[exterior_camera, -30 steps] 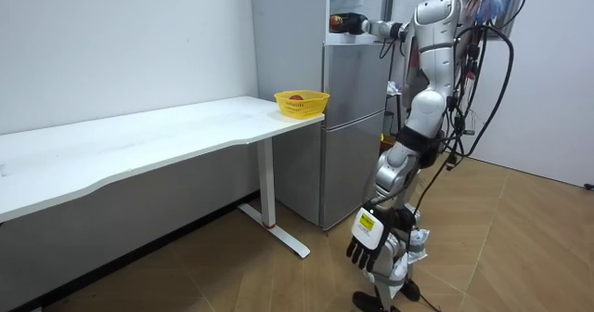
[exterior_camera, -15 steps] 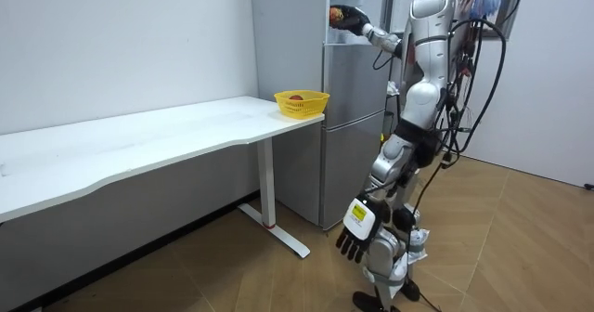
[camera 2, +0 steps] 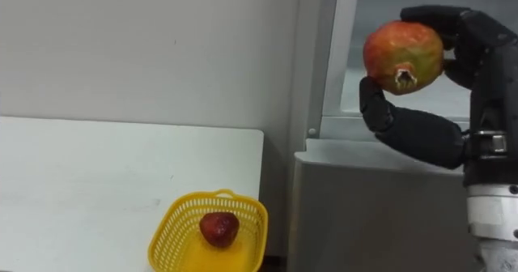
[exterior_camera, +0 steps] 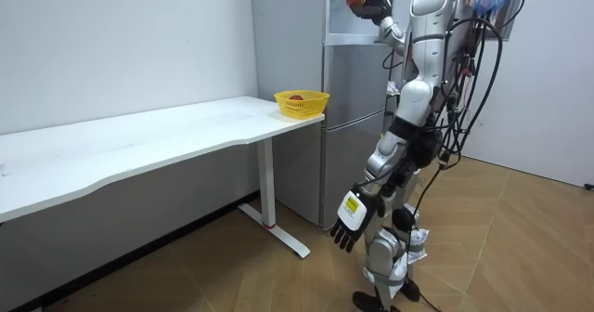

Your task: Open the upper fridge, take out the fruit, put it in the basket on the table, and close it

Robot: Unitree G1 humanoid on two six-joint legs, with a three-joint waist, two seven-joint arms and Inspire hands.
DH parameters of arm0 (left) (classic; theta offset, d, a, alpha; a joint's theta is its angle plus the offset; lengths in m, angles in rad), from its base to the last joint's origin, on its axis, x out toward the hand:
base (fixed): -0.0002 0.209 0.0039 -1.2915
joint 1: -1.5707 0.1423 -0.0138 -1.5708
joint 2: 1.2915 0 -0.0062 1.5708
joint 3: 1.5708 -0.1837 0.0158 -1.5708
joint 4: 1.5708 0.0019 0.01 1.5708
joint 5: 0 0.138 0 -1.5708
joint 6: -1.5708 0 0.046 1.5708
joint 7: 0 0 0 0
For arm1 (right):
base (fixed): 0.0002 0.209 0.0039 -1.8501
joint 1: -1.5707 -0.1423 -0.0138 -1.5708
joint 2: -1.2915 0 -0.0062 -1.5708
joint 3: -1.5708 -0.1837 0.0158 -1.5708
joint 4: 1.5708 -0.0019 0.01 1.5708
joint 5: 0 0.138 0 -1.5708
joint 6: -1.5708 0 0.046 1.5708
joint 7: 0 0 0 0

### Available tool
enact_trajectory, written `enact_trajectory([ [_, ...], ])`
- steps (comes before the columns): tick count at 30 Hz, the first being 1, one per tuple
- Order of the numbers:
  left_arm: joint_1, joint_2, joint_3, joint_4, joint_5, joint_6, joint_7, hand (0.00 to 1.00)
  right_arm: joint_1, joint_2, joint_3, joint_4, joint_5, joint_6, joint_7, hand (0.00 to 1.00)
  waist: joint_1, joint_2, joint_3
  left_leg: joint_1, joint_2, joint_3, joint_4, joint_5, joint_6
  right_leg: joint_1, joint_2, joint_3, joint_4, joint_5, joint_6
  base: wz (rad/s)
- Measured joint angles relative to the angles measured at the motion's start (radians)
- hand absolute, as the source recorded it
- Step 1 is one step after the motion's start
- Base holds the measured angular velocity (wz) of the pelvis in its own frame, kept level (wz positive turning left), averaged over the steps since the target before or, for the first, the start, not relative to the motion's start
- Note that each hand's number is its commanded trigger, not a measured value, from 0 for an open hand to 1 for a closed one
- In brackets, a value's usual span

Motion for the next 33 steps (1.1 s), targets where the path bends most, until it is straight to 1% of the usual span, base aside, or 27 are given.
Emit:
enact_trajectory([
  [1, -0.006, 0.000, 0.000, 0.006, 0.000, 0.000, 0.000, 0.00, 0.001, 0.007, 0.029, -0.019, -0.025, -0.016, 0.001, 1.00, 0.008, 0.000, -0.0003, 0.000, 0.002, 0.004, 0.001, 0.000, 0.000, -0.001, 0.000, 0.000, -0.001, 0.001, -0.002, -0.10],
  [2, -0.008, 0.001, -0.005, 0.009, 0.001, 0.000, 0.000, 0.00, 0.004, 0.018, 0.052, -0.034, -0.064, -0.022, 0.004, 1.00, 0.016, -0.003, -0.0019, 0.000, 0.002, 0.005, 0.002, 0.000, 0.000, -0.001, 0.001, 0.000, -0.002, 0.002, -0.002, -0.06],
  [5, -0.029, 0.000, -0.043, 0.025, 0.000, 0.000, -0.004, 0.00, 0.005, 0.058, 0.119, -0.064, -0.130, -0.025, 0.025, 1.00, 0.028, -0.006, -0.0046, 0.000, 0.001, 0.005, 0.002, 0.000, -0.001, 0.000, 0.000, -0.002, -0.004, 0.002, -0.003, 0.00],
  [6, -0.032, 0.000, -0.048, 0.026, 0.000, 0.000, -0.006, 0.00, 0.005, 0.060, 0.132, -0.066, -0.143, -0.027, 0.029, 1.00, 0.033, -0.005, -0.0042, 0.000, 0.001, 0.005, 0.003, -0.001, -0.001, 0.000, 0.000, -0.002, -0.004, 0.002, -0.002, 0.00],
  [8, -0.033, 0.001, -0.064, 0.029, 0.000, 0.000, -0.010, 0.00, 0.005, 0.061, 0.165, -0.079, -0.198, -0.026, 0.064, 1.00, 0.046, -0.010, -0.0071, -0.003, 0.000, 0.001, 0.004, -0.002, 0.000, 0.002, 0.001, -0.002, -0.004, 0.002, -0.002, 0.00],
  [10, -0.032, 0.001, -0.067, 0.034, -0.002, 0.000, -0.010, 0.00, 0.005, 0.061, 0.188, -0.097, -0.229, -0.027, 0.085, 1.00, 0.049, -0.010, -0.0074, -0.004, 0.000, -0.002, 0.008, -0.006, 0.000, 0.004, 0.001, -0.002, -0.004, 0.002, -0.001, 0.04],
  [12, -0.032, 0.001, -0.077, 0.035, -0.002, -0.002, -0.010, 0.00, 0.003, 0.061, 0.194, -0.114, -0.273, -0.034, 0.110, 1.00, 0.061, -0.013, -0.0078, -0.005, 0.000, -0.004, 0.010, -0.008, 0.001, 0.004, 0.001, -0.002, -0.003, 0.001, -0.001, 0.00],
  [14, -0.035, 0.002, -0.086, 0.047, -0.002, -0.019, -0.010, 0.00, 0.002, 0.061, 0.212, -0.130, -0.281, -0.052, 0.122, 1.00, 0.076, -0.018, -0.0076, -0.006, -0.001, -0.007, 0.011, -0.008, 0.001, 0.003, 0.000, -0.003, -0.003, 0.001, 0.000, 0.02],
  [15, -0.036, 0.002, -0.087, 0.052, -0.002, -0.026, -0.010, 0.00, 0.002, 0.061, 0.220, -0.134, -0.281, -0.053, 0.126, 1.00, 0.077, -0.018, -0.0071, -0.007, -0.001, -0.008, 0.012, -0.008, 0.001, 0.003, 0.000, -0.004, -0.004, 0.001, 0.000, 0.03],
  [17, -0.039, 0.004, -0.087, 0.061, -0.001, -0.030, -0.010, 0.00, 0.001, 0.059, 0.230, -0.137, -0.301, -0.070, 0.146, 1.00, 0.083, -0.028, -0.0040, -0.008, -0.001, -0.008, 0.013, -0.009, 0.001, 0.004, 0.000, -0.006, -0.004, 0.000, 0.001, 0.02],
  [19, -0.041, 0.006, -0.087, 0.061, -0.001, -0.030, -0.014, 0.00, 0.001, 0.058, 0.233, -0.135, -0.327, -0.071, 0.154, 1.00, 0.097, -0.036, -0.0025, -0.010, -0.001, -0.009, 0.013, -0.009, 0.001, 0.002, 0.000, -0.006, -0.004, 0.000, 0.001, 0.00],
  [20, -0.043, 0.008, -0.087, 0.060, 0.000, -0.031, -0.023, 0.00, 0.001, 0.058, 0.237, -0.133, -0.352, -0.070, 0.155, 1.00, 0.103, -0.042, -0.0002, -0.011, -0.001, -0.010, 0.014, -0.010, 0.002, 0.001, 0.000, -0.007, -0.005, 0.000, 0.001, 0.00],
  [23, -0.050, 0.015, -0.096, 0.062, 0.000, -0.029, -0.033, 0.00, -0.018, 0.050, 0.278, -0.107, -0.436, -0.072, 0.168, 1.00, 0.105, -0.052, 0.0060, -0.022, -0.002, -0.021, 0.023, -0.013, 0.004, -0.001, -0.001, -0.015, -0.004, 0.000, 0.002, 0.08],
  [24, -0.052, 0.017, -0.098, 0.062, 0.000, -0.029, -0.037, 0.00, -0.022, 0.048, 0.290, -0.095, -0.443, -0.071, 0.174, 1.00, 0.107, -0.052, 0.0064, -0.022, -0.003, -0.023, 0.023, -0.013, 0.004, 0.000, -0.001, -0.017, -0.003, 0.000, 0.003, 0.10],
  [26, -0.071, 0.023, -0.110, 0.063, 0.000, -0.028, -0.051, 0.00, -0.026, 0.041, 0.329, -0.047, -0.471, -0.067, 0.203, 1.00, 0.126, -0.053, 0.0068, -0.027, -0.004, -0.028, 0.031, -0.015, 0.006, 0.001, -0.005, -0.028, -0.003, 0.000, 0.003, 0.09],
  [28, -0.083, 0.030, -0.119, 0.058, 0.000, -0.025, -0.057, 0.00, -0.027, 0.031, 0.352, -0.001, -0.472, -0.061, 0.223, 1.00, 0.133, -0.055, 0.0079, -0.034, -0.005, -0.033, 0.037, -0.015, 0.007, -0.001, -0.004, -0.031, -0.002, 0.000, 0.004, 0.11],
  [30, -0.085, 0.037, -0.126, 0.056, 0.001, -0.025, -0.063, 0.00, -0.028, 0.026, 0.376, 0.064, -0.474, -0.053, 0.242, 1.00, 0.144, -0.057, 0.0087, -0.033, -0.006, -0.034, 0.036, -0.016, 0.007, 0.002, -0.004, -0.031, -0.001, 0.001, 0.005, 0.03],
  [33, -0.085, 0.041, -0.129, 0.051, 0.002, -0.020, -0.074, 0.00, -0.028, 0.026, 0.394, 0.181, -0.483, -0.035, 0.286, 1.00, 0.160, -0.059, 0.0123, -0.036, -0.007, -0.038, 0.036, -0.016, 0.008, 0.001, -0.005, -0.032, -0.004, 0.002, 0.006, 0.00],
])
